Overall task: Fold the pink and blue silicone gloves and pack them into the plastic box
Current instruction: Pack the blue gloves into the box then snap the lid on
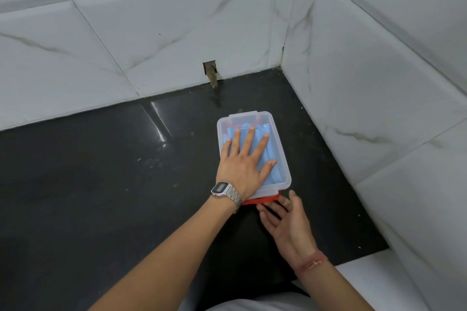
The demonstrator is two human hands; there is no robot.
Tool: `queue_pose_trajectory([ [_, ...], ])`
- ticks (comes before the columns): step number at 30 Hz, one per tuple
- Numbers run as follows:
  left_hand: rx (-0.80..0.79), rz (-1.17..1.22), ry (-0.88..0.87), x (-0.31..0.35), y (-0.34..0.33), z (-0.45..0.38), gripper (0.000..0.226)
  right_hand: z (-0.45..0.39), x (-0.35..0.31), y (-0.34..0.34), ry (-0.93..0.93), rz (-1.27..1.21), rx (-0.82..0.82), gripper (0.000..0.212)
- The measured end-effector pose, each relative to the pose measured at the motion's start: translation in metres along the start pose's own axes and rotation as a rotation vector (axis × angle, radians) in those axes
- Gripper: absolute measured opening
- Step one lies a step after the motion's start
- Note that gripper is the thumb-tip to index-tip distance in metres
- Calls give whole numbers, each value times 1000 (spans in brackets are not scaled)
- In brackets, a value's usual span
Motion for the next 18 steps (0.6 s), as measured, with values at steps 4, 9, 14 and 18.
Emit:
queue_pose_trajectory([
  [4,27,185,-121,-3,12,8,46,14,6,3,-38,-111,-14,34],
  [9,-137,454,-281,-13,24,37,34,24,1,-8,-13,-117,-143,22],
  [14,78,218,-301,-11,34,81,49,31,-6,-18,77,-35,-258,21],
  [18,161,153,-266,-7,40,84,37,34,-7,-21,101,37,-275,24],
])
Point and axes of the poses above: each hand's wrist, its own z-axis away from the middle knuckle, its own y-axis out of the back of the hand, x = y × z, the point moved 7 cm from there along -z, towards the middle knuckle, and after that the axes turned 13 degrees about y, right-handed, at the moved point
